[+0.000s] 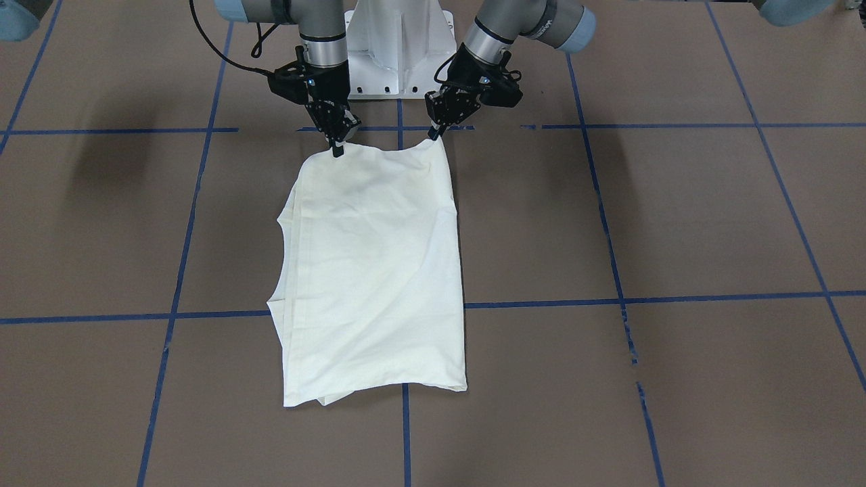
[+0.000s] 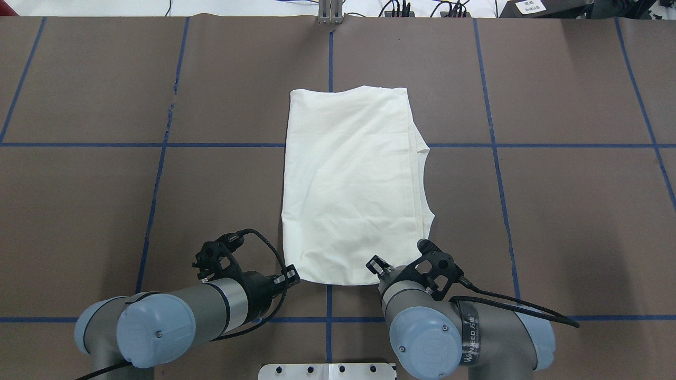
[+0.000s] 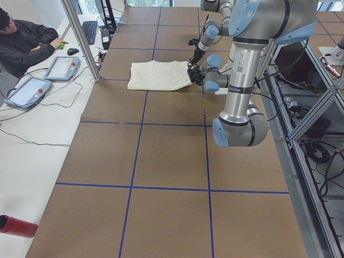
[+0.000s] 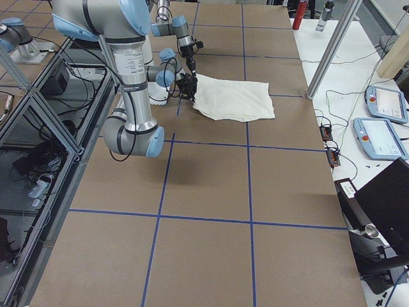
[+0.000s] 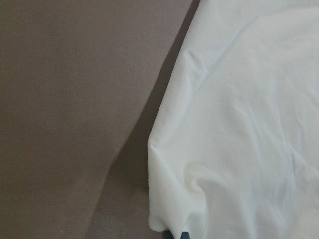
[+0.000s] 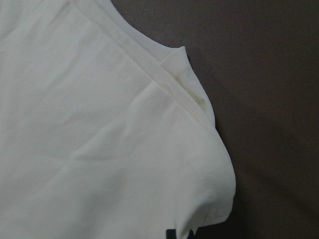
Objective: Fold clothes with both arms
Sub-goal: 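Lift the near edge with both grippers and fold it toward the far edge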
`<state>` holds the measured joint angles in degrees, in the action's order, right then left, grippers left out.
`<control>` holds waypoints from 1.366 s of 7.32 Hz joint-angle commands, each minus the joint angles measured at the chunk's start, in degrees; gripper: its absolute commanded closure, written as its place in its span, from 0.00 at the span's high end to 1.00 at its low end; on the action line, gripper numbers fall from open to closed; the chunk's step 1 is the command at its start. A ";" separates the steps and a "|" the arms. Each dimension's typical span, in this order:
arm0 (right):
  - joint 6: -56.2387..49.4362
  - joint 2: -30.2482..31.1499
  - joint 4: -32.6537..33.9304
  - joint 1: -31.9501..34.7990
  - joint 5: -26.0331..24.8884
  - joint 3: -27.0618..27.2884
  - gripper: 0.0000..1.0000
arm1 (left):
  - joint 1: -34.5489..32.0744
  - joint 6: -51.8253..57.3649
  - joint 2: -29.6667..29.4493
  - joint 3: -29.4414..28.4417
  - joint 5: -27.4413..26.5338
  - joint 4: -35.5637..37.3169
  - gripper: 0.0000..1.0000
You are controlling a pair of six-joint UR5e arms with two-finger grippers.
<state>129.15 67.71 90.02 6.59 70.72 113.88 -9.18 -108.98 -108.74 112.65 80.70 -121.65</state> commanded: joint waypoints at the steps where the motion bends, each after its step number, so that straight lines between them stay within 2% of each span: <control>1: -0.47 0.76 0.24 0.61 0.29 8.07 0.00 | -0.22 2.02 0.11 16.47 2.26 16.46 0.00; 2: -0.48 0.24 6.42 -0.43 0.47 13.77 0.00 | -0.05 1.76 -0.33 22.55 3.49 23.75 0.00; 3: -0.39 -0.46 13.36 -2.44 0.64 20.53 0.00 | 0.04 1.23 -0.07 26.09 3.50 27.05 0.00; 4: -0.39 -0.38 14.30 -3.07 0.56 20.85 0.00 | 0.39 1.23 0.10 25.60 3.50 27.43 0.00; 7: -3.10 -2.74 14.04 -0.55 0.47 16.40 0.00 | -1.26 5.42 -1.03 21.73 3.50 27.52 0.00; 9: -6.25 -7.04 12.30 5.51 0.73 9.02 0.00 | -7.31 10.00 -3.13 18.15 5.68 27.52 0.00; 10: -6.97 -7.24 9.33 8.84 1.69 5.69 0.00 | -10.21 12.19 -5.06 13.86 6.57 27.43 0.00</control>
<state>123.77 61.61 102.17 11.46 71.65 123.75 -15.75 -99.53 -111.72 130.78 85.98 -94.15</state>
